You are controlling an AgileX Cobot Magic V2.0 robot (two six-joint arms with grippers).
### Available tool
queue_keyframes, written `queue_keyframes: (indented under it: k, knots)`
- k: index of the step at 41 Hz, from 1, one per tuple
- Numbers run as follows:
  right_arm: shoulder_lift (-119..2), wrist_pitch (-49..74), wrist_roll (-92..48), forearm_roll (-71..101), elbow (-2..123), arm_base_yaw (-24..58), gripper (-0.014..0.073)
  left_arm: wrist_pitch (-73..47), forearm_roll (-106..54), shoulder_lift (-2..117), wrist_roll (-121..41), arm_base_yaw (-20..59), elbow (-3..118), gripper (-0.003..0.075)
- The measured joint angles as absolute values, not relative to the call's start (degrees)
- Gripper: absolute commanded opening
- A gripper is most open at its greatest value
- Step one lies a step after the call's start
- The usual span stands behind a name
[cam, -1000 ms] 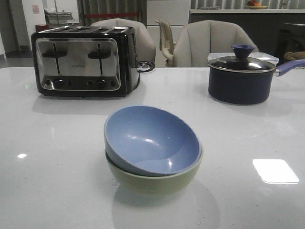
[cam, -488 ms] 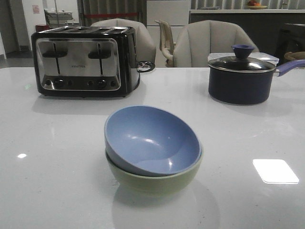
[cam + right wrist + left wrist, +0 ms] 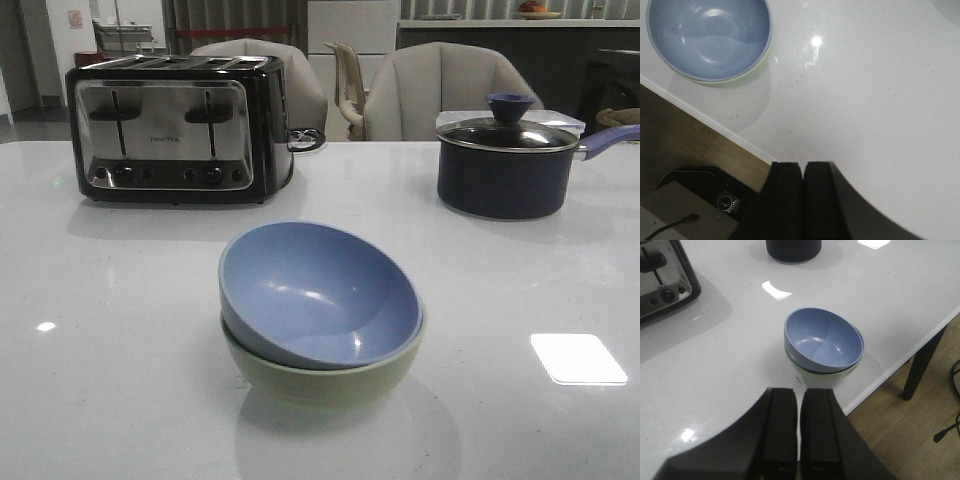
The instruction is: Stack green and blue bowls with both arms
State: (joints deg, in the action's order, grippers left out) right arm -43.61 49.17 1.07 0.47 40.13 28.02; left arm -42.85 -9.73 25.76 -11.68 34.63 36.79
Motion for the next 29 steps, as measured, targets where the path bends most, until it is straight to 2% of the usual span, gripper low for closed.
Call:
queue_keyframes:
  k: [23, 29]
  knots:
    - [-43.61, 49.29, 1.07, 0.47, 40.13, 28.02, 0.0034, -41.87, -9.73, 24.84, -11.68, 34.63, 36.07, 0.0101]
    - [-43.61, 49.40, 1.07, 0.38, 40.13, 28.02, 0.0034, -40.84, -9.38, 20.32, -11.68, 31.32, 32.96, 0.0101]
